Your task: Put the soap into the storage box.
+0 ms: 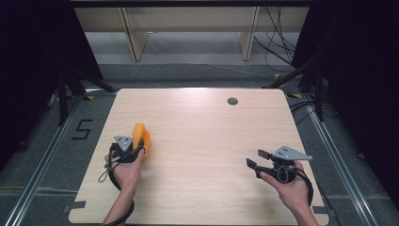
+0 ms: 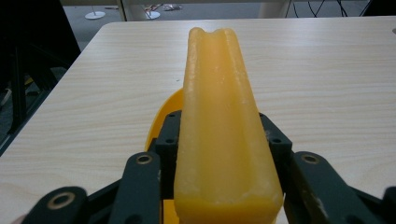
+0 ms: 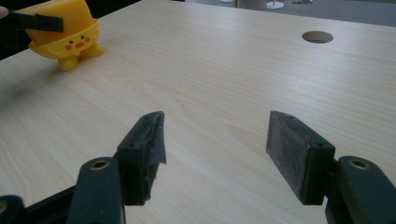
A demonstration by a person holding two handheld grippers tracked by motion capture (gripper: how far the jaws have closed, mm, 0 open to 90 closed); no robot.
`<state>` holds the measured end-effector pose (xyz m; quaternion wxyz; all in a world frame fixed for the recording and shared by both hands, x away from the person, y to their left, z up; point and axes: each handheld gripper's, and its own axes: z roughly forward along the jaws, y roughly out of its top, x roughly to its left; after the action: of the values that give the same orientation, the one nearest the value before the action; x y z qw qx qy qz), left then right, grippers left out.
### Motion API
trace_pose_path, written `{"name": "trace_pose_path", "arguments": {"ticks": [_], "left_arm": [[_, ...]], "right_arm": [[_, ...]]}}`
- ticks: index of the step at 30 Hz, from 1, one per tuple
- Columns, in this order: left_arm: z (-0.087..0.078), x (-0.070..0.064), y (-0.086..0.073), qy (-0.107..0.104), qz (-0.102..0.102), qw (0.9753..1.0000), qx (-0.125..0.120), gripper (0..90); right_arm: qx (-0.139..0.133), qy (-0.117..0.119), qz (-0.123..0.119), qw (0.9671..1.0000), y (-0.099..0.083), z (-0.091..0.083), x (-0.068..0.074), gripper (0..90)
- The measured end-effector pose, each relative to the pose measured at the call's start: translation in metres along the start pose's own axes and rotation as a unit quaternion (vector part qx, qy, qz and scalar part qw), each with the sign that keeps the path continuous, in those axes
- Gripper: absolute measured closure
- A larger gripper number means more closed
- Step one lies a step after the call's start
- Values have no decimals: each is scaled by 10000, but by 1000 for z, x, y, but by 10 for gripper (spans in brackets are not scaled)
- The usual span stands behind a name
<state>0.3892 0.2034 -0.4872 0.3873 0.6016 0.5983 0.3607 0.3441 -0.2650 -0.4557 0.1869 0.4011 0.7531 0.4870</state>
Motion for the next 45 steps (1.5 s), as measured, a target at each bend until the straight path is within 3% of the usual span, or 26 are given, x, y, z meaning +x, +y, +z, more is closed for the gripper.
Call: {"name": "trace_pose_path", "arguments": {"ticks": [1, 2, 4, 8, 10, 12, 14, 17, 18, 21, 22, 23, 24, 25, 28, 29, 32, 36, 39, 40, 42, 45], "left_arm": [[0, 0, 0, -9, 15, 10000, 27, 599], [0, 1, 0, -46, 18, 10000, 44, 596], [-1, 2, 1, -155, 7, 9998, 139, 543], [-1, 3, 5, -447, 173, 9981, 395, 409], [-2, 8, 7, -611, 97, 9968, 498, 388], [-5, 13, 11, -615, 150, 9966, 533, 323], [-10, 16, 15, -668, 221, 9959, 561, 295], [-20, 23, 18, -945, 289, 9927, 687, 247], [-25, 25, 18, -996, 281, 9923, 679, 232], [-40, 35, 17, -1132, 311, 9910, 645, 228], [-44, 39, 16, -1188, 305, 9904, 635, 226], [-48, 41, 14, -1215, 290, 9902, 625, 225], [-53, 46, 12, -1256, 317, 9896, 630, 224], [-56, 49, 10, -1289, 328, 9892, 613, 225], [-68, 61, 2, -1397, 346, 9882, 532, 225], [-71, 64, -2, -1436, 383, 9876, 506, 226], [-75, 72, -13, -1634, 426, 9848, 418, 225], [-82, 83, -32, -1737, 414, 9836, 251, 226], [-85, 85, -45, -1786, 298, 9832, 206, 236], [-83, 84, -49, -1869, 241, 9818, 241, 236], [-80, 83, -51, -1947, 222, 9802, 285, 237], [-79, 81, -50, -1894, 340, 9809, 278, 242]], "right_arm": [[0, 0, 0, 10000, 0, 0, 0, 376], [46, 11, 177, 9998, 0, -1, 3, 376], [-20, 22, 159, 9999, 0, 0, 3, 376], [3, 10, 139, 9999, 0, 0, 4, 373], [-3, 7, 138, 9999, 0, 0, 4, 372], [15, 4, 155, 9999, 0, -1, 3, 372], [6, 27, 184, 9998, 0, -1, 3, 371], [54, 18, 170, 9998, 0, -2, 3, 370], [13, -17, 35, 10000, 0, -2, 1, 370], [-38, -71, -14, 10000, -1, -1, 0, 369], [-44, -30, 240, 9997, -2, -1, 3, 369], [-39, -16, 315, 9995, -2, -2, 3, 369], [-29, -106, 35, 9999, -2, -2, -1, 369], [-25, -48, 116, 9999, -2, -2, -1, 369], [-31, -104, 66, 9999, -2, -3, -2, 368], [51, -28, 357, 9993, -3, -3, 2, 369], [56, -45, 386, 9992, -3, -3, 2, 368], [-1, -89, 243, 9997, -3, -2, -1, 368], [23, -73, 290, 9996, -4, -4, -2, 368], [15, -105, 477, 9988, -4, -4, 1, 369], [-38, -72, 391, 9992, -4, -4, 0, 373], [-52, -59, 226, 9997, -4, -3, -2, 374]]}}
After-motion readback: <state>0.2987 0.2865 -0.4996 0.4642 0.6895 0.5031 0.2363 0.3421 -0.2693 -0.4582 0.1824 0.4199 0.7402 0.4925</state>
